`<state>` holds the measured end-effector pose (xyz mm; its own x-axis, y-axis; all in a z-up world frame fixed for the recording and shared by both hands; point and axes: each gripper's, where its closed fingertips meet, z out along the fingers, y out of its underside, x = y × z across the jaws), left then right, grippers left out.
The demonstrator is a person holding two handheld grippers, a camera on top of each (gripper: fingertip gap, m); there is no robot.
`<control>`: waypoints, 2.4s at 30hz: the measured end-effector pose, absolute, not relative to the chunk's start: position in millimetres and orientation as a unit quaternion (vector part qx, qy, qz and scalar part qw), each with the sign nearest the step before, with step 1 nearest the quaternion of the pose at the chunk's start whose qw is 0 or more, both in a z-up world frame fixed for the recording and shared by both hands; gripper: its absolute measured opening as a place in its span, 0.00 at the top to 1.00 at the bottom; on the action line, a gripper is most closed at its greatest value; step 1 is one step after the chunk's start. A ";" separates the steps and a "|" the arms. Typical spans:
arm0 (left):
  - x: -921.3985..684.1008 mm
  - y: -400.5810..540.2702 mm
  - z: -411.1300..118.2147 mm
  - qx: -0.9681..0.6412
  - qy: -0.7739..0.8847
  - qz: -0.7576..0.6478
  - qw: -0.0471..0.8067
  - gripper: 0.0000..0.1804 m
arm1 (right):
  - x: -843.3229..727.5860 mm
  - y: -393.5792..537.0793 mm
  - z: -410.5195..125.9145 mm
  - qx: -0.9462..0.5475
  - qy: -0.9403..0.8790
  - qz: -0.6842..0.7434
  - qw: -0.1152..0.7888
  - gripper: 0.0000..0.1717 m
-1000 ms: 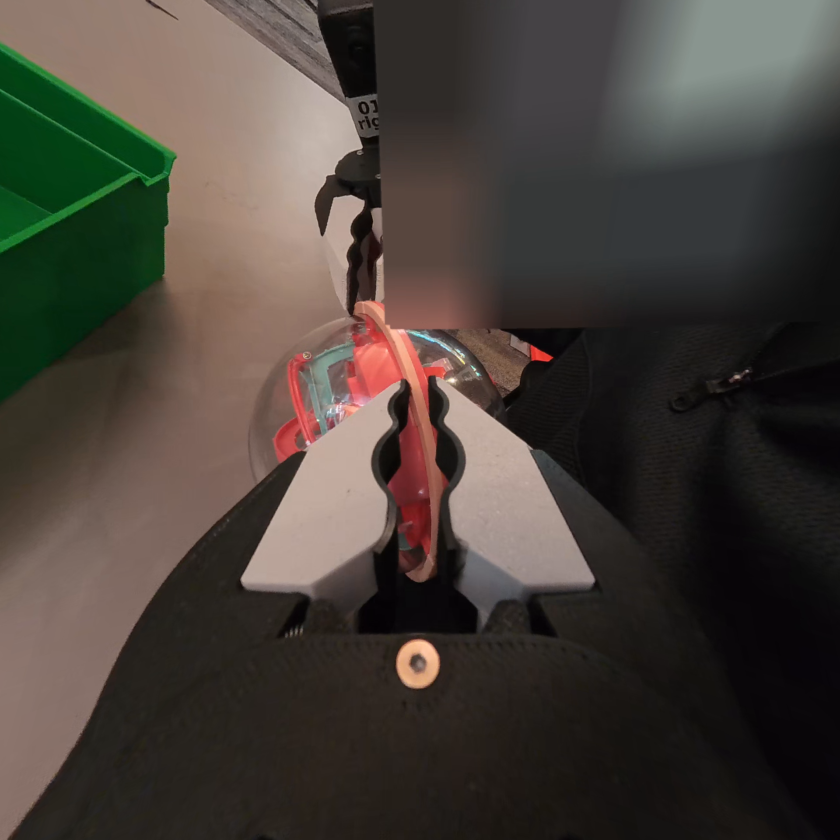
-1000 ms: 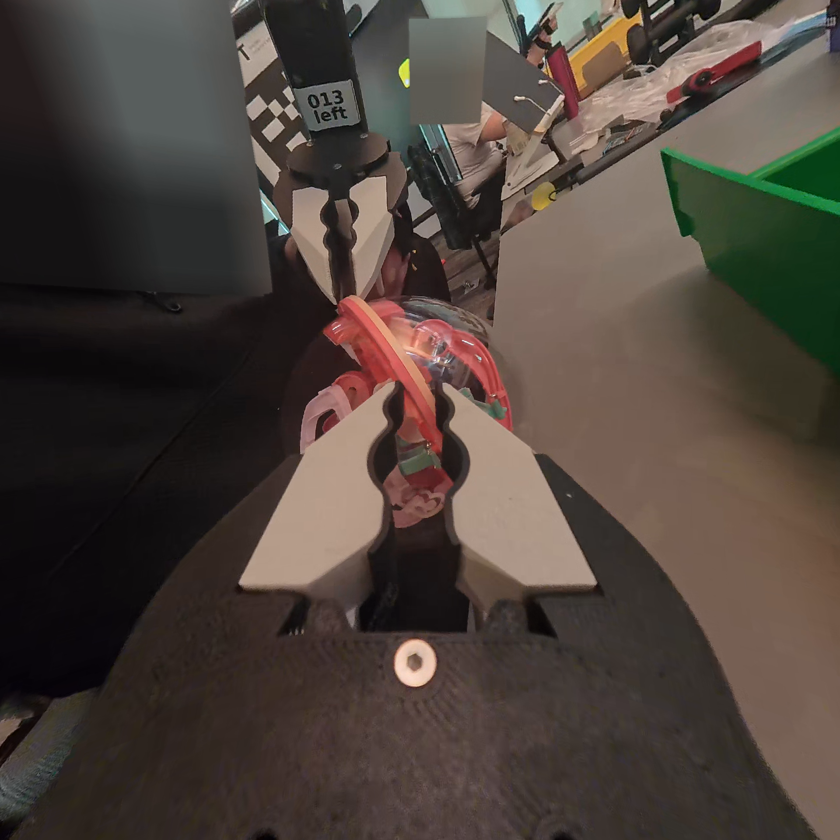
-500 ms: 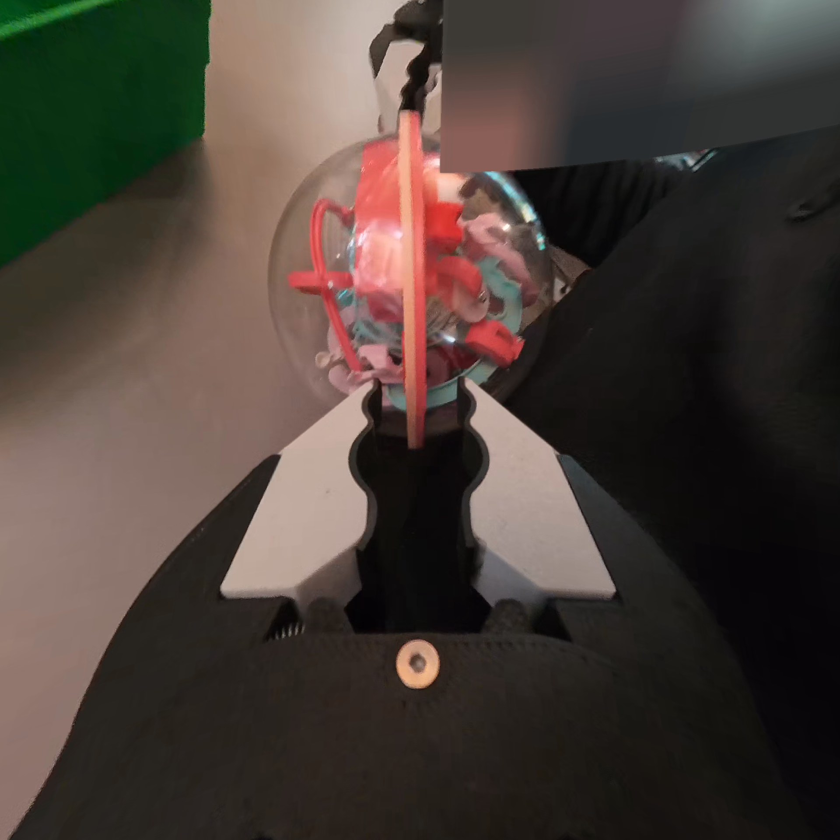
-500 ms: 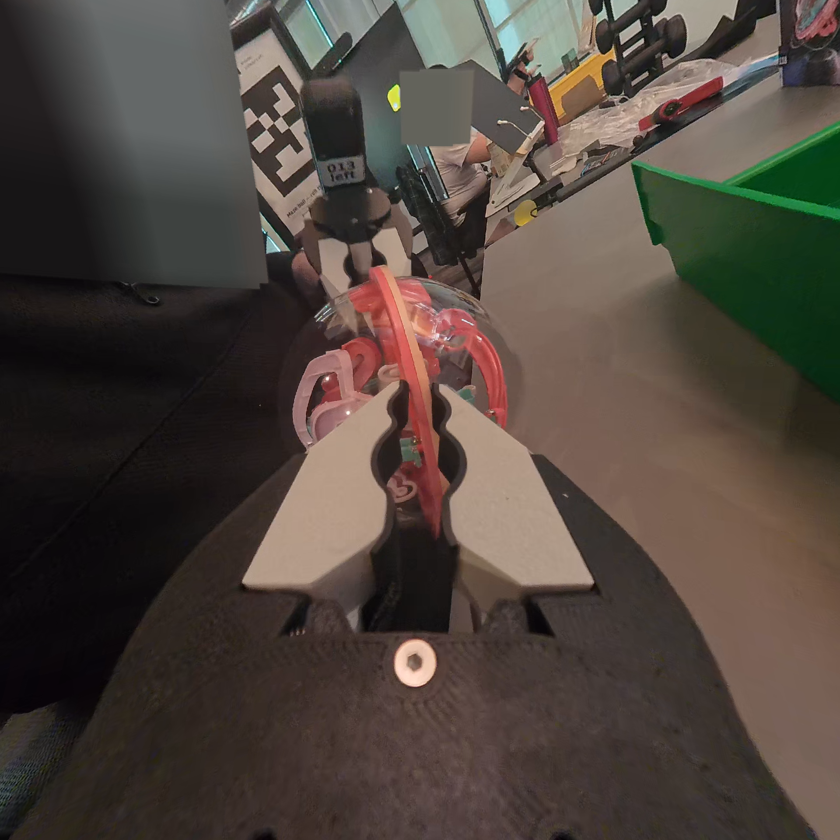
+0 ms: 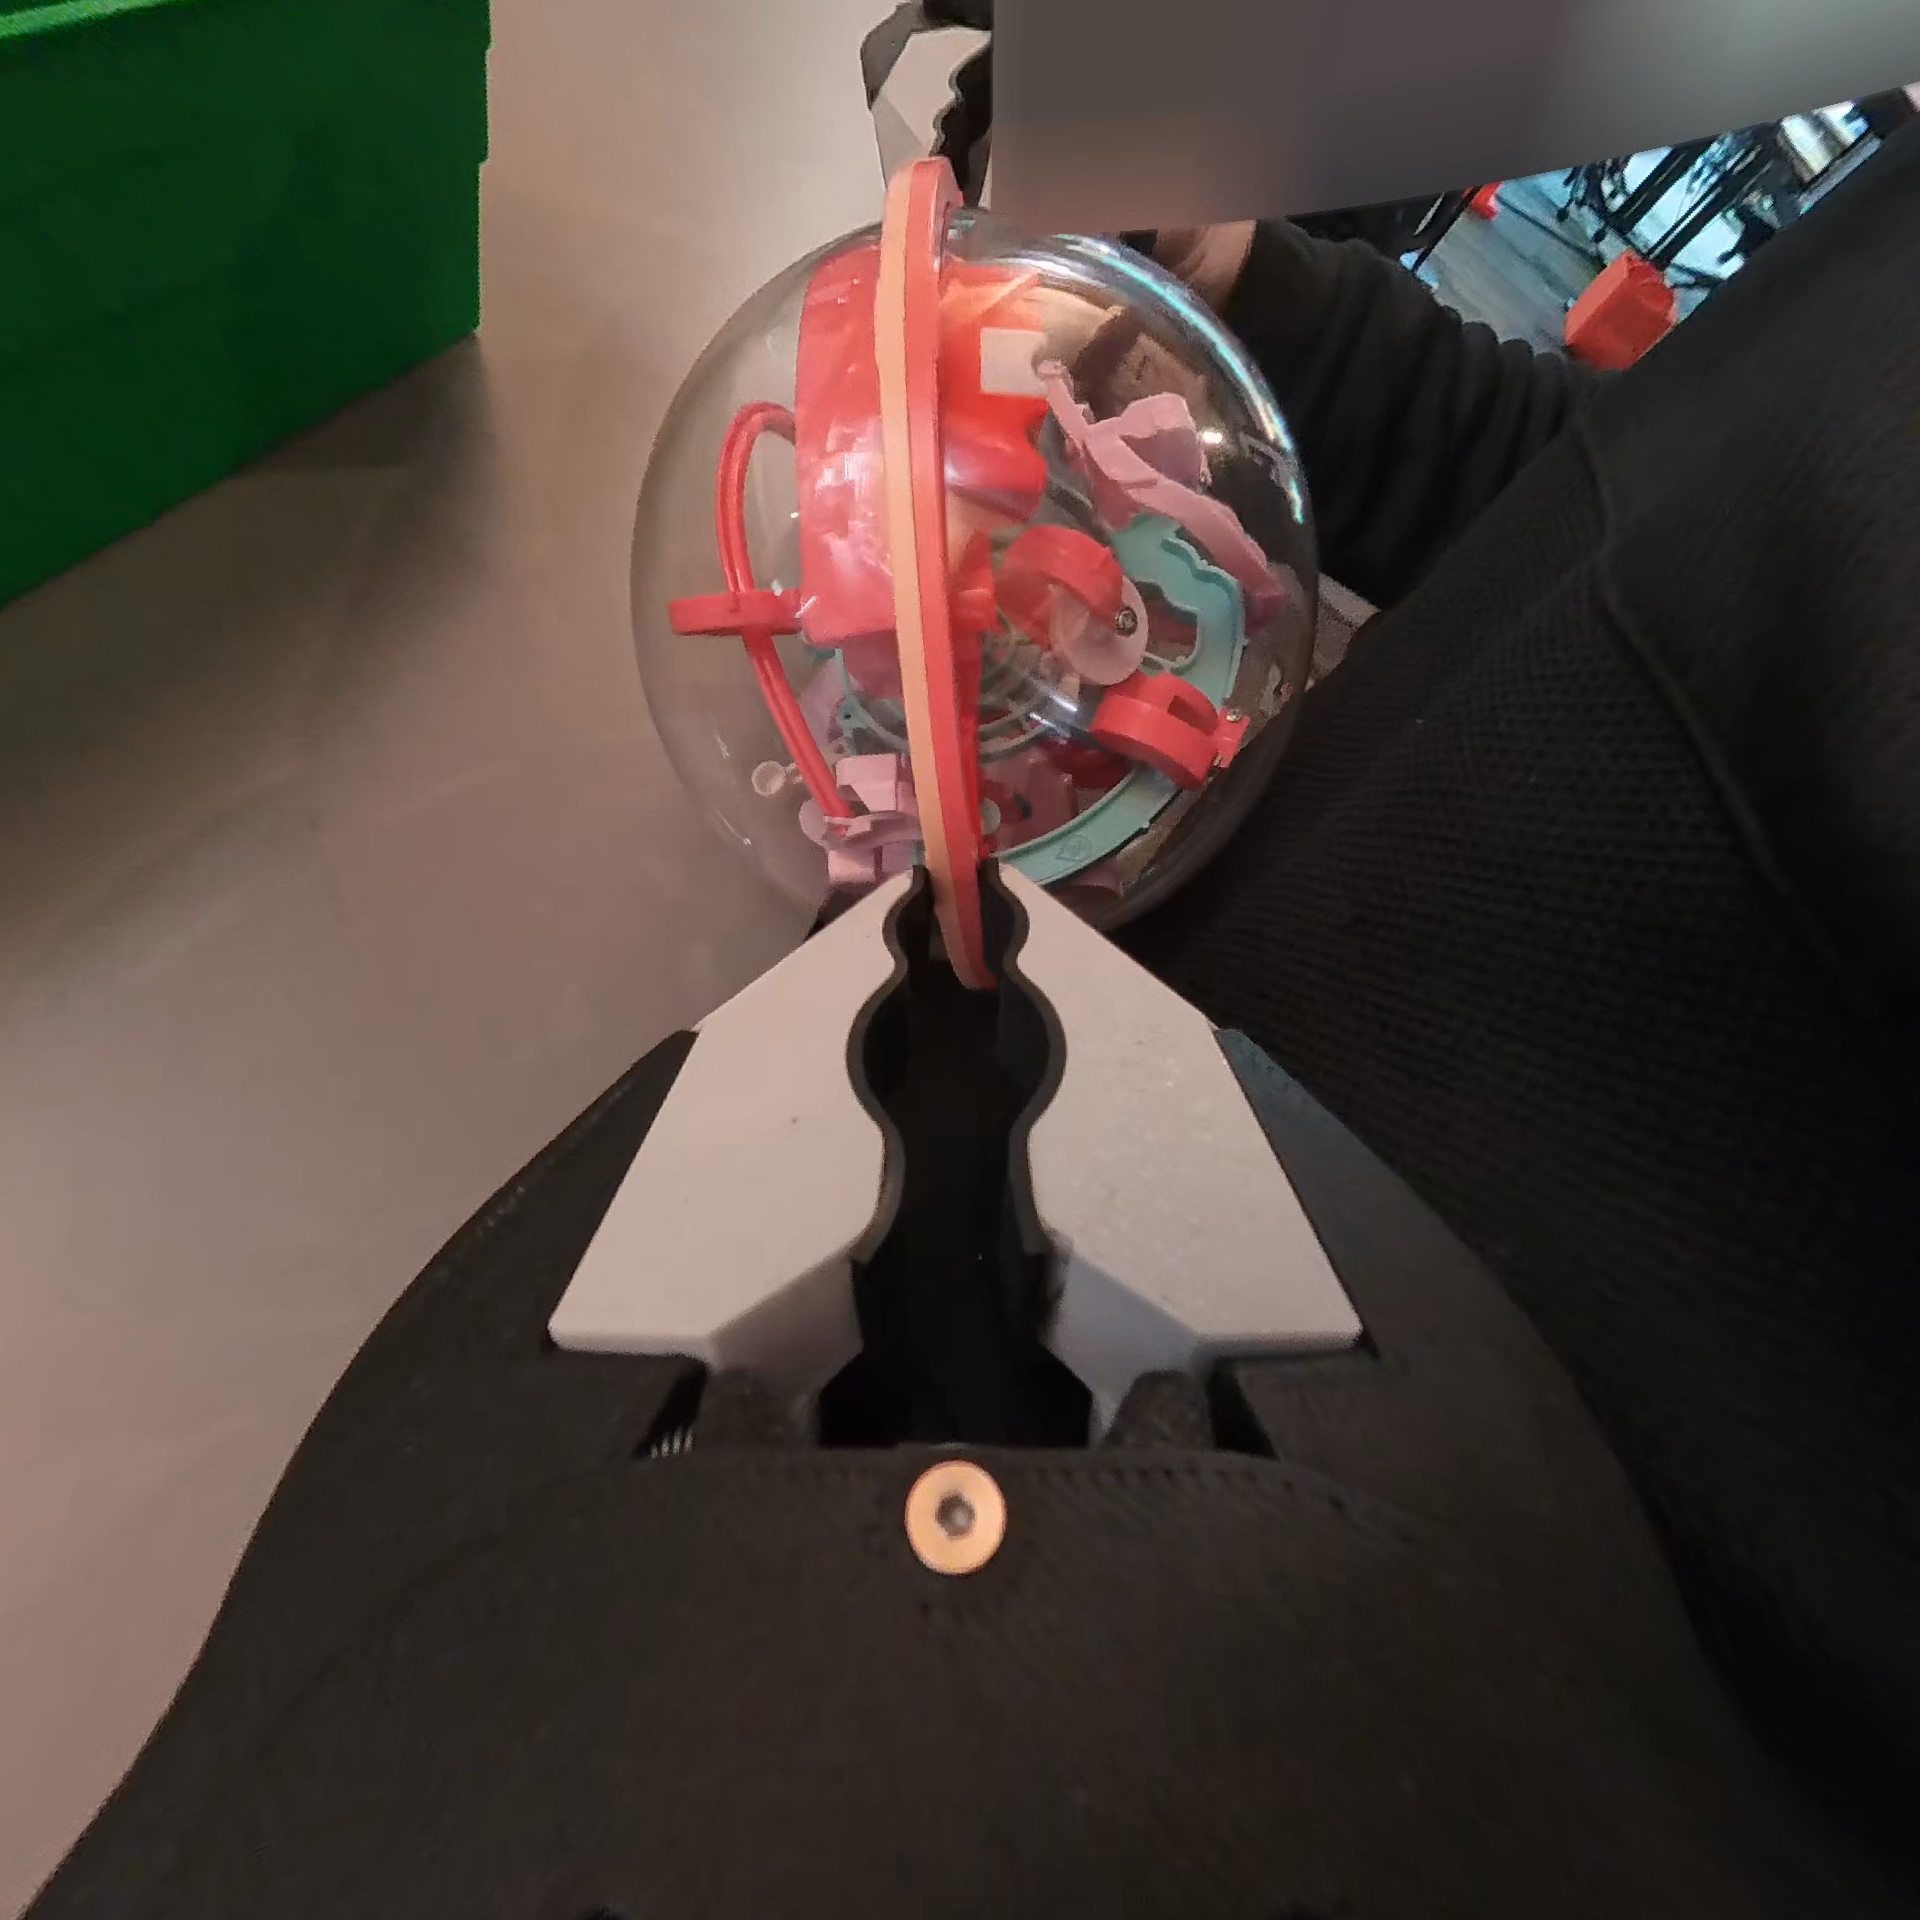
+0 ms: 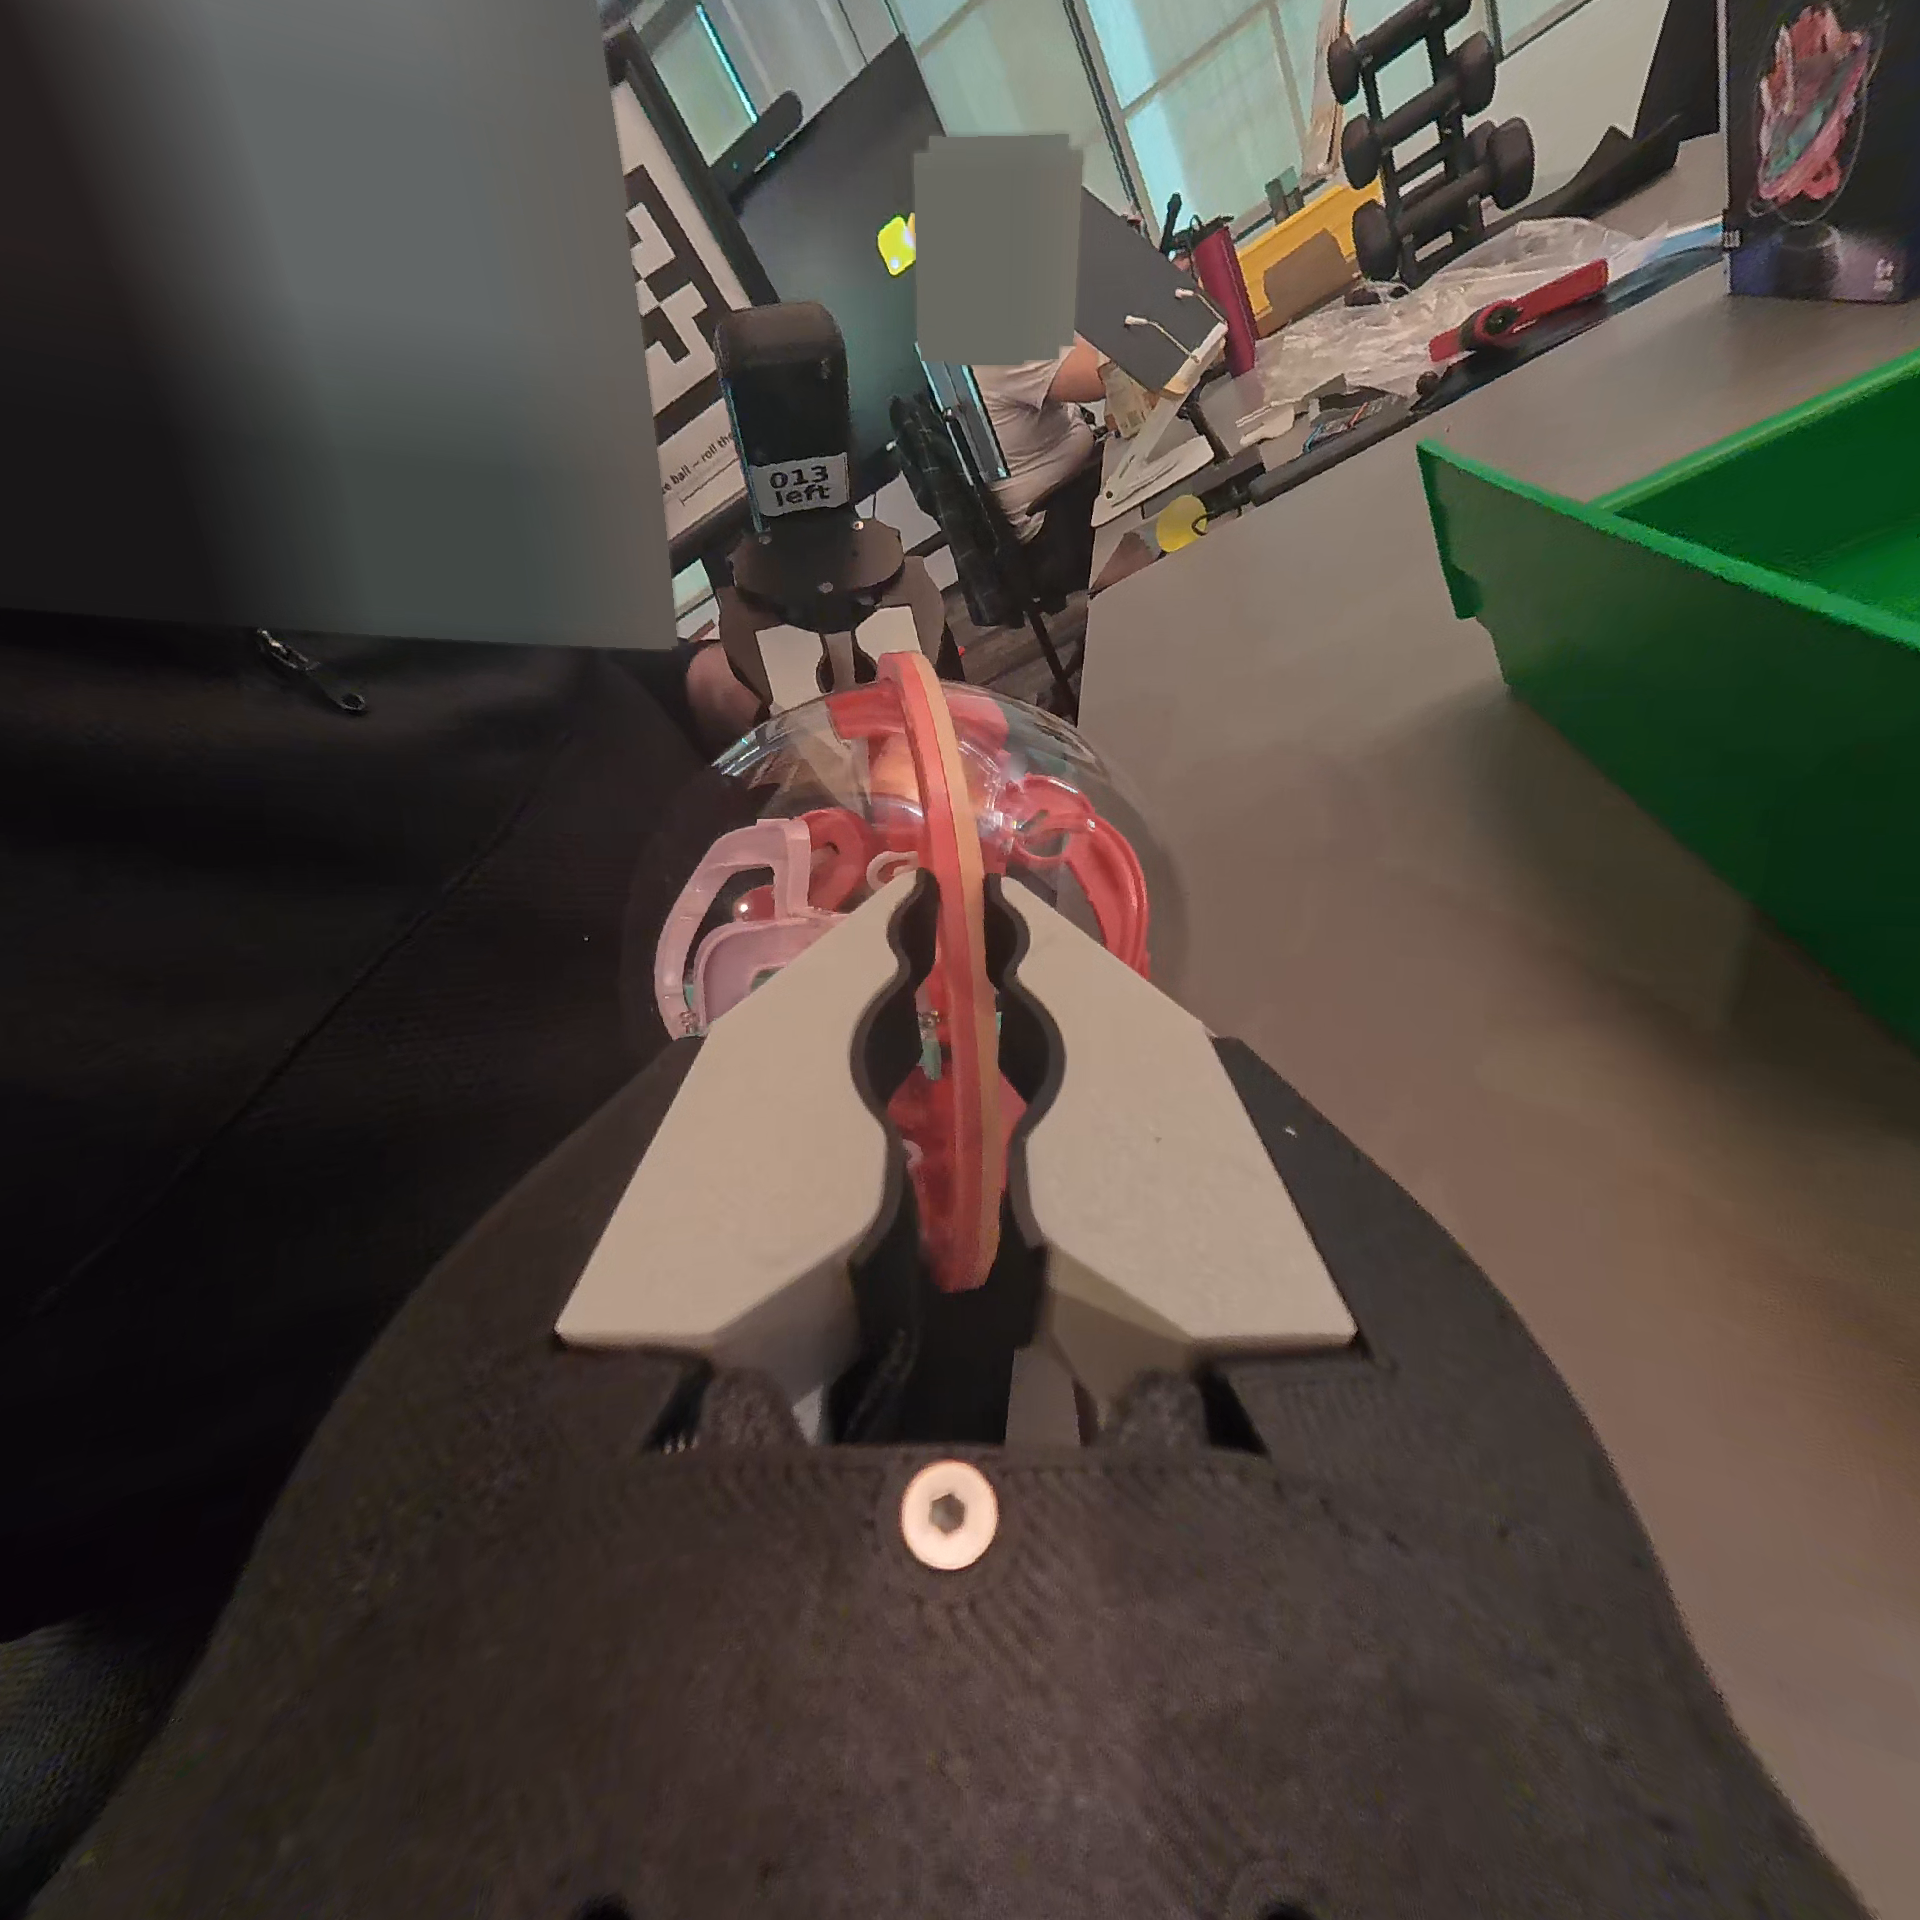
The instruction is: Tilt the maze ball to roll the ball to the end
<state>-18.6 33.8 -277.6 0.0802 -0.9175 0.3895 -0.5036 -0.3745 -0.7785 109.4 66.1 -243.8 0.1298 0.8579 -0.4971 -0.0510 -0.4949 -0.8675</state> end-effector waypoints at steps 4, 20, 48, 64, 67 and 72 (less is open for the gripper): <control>-16.6 39.6 -276.8 -0.698 0.518 -0.429 0.244 0.96 | 111.6 68.3 -241.7 -0.642 -0.317 0.573 0.399 0.96; -13.3 55.8 -270.1 -0.698 0.536 -0.384 0.280 0.96 | 117.1 77.2 -240.7 -0.643 -0.332 0.550 0.418 0.96; -19.9 79.7 -266.5 -0.698 0.550 -0.310 0.338 0.96 | 110.2 95.1 -232.4 -0.634 -0.340 0.532 0.447 0.95; -20.6 87.2 -263.4 -0.696 0.549 -0.296 0.355 0.96 | 110.5 97.5 -234.1 -0.636 -0.341 0.520 0.458 0.95; -21.2 89.1 -262.4 -0.696 0.548 -0.295 0.358 0.96 | 110.3 98.2 -235.0 -0.636 -0.340 0.519 0.458 0.95; -21.0 89.9 -260.9 -0.695 0.549 -0.294 0.358 0.96 | 110.9 98.3 -236.0 -0.636 -0.337 0.520 0.459 0.95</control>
